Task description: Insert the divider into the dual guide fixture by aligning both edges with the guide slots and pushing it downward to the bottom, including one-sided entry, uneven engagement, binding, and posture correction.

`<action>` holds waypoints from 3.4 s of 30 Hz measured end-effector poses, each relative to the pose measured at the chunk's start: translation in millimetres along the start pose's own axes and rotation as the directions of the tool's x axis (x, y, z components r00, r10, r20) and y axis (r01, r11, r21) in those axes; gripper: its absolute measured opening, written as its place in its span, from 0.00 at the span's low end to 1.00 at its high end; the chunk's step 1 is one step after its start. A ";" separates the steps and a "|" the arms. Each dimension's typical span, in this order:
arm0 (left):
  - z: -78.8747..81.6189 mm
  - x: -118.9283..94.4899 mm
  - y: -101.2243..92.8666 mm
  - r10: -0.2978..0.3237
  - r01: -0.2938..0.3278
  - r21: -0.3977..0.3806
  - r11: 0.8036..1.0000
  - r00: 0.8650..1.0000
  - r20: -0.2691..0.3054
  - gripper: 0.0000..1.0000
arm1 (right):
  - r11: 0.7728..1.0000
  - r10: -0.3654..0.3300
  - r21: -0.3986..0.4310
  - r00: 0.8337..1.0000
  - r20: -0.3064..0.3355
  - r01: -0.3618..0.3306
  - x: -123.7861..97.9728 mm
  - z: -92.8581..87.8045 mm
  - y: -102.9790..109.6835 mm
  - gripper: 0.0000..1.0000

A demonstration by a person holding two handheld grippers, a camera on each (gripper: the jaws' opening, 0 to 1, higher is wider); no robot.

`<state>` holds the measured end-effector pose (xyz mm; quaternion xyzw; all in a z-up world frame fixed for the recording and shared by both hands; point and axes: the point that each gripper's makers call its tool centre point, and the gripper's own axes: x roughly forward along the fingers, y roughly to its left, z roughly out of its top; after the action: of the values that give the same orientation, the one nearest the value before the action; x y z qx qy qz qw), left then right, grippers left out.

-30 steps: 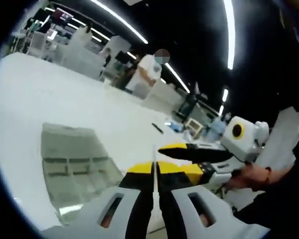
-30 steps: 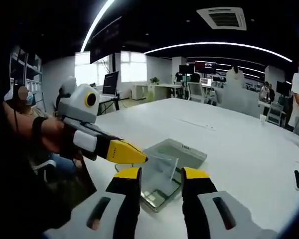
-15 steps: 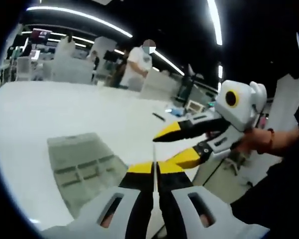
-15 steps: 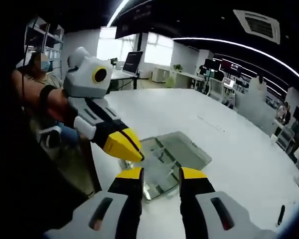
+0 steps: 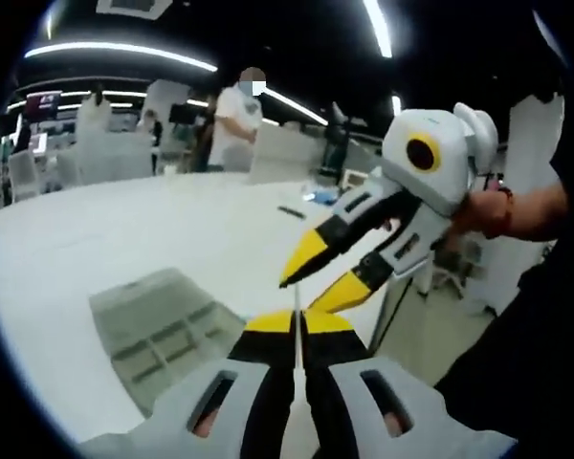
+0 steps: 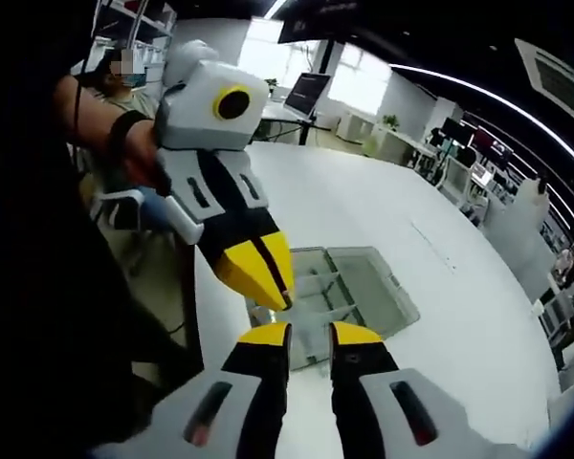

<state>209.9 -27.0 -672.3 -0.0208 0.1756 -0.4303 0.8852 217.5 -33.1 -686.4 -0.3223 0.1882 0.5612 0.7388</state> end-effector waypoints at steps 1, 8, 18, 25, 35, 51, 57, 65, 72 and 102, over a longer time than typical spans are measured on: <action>0.2 -0.6 -0.8 -0.002 0.002 0.007 1.000 1.000 0.002 0.00 | 1.000 0.011 0.004 1.000 -0.005 -0.011 0.0 -1.1 0.3 0.09; -0.2 -1.4 0.8 -0.007 0.007 0.062 0.998 1.000 0.003 0.00 | 0.999 0.047 0.002 0.998 -0.030 -0.047 0.2 -5.3 3.6 0.01; 0.5 -0.4 9.9 0.005 -0.006 0.080 0.997 1.000 0.007 0.02 | 0.996 0.090 0.009 0.995 -0.037 -0.090 -6.9 0.2 2.1 0.00; -0.7 1.0 10.8 -0.003 0.003 0.081 0.997 1.000 -0.004 0.04 | 0.992 0.128 0.007 0.989 -0.071 -0.128 -8.1 -0.1 7.9 0.00; 6.0 3.6 11.2 -0.019 0.019 0.044 0.999 1.000 0.007 0.06 | 0.991 0.126 0.053 0.989 -0.075 -0.123 -14.9 0.8 4.0 0.00; 1.9 -4.5 14.5 0.014 -0.014 0.027 1.000 1.000 -0.006 0.13 | 0.987 0.112 0.120 0.991 -0.070 -0.103 -19.5 4.9 1.0 0.00; 2.3 -8.7 16.4 0.028 -0.028 0.021 0.999 1.000 -0.002 0.16 | 0.988 0.103 0.124 0.992 -0.068 -0.094 -19.8 7.2 -1.1 0.00; 0.5 -14.2 17.7 0.050 -0.050 0.009 0.999 0.999 -0.002 0.21 | 0.988 0.095 0.131 0.994 -0.060 -0.086 -21.7 7.2 -3.0 0.00; -2.4 -20.3 18.8 0.072 -0.072 -0.007 0.997 0.997 -0.003 0.25 | 0.986 0.089 0.146 0.995 -0.050 -0.081 -23.0 7.6 -5.4 0.00; -13.7 -60.6 26.8 0.197 -0.196 -0.051 0.979 0.980 0.016 0.40 | 0.982 0.152 0.115 0.988 -0.030 -0.148 -2.2 22.7 -7.5 0.00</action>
<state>191.2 38.1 -672.5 -0.0297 0.1779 -0.3362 0.9244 222.0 -20.2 -666.7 -0.2759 0.2572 0.5975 0.7076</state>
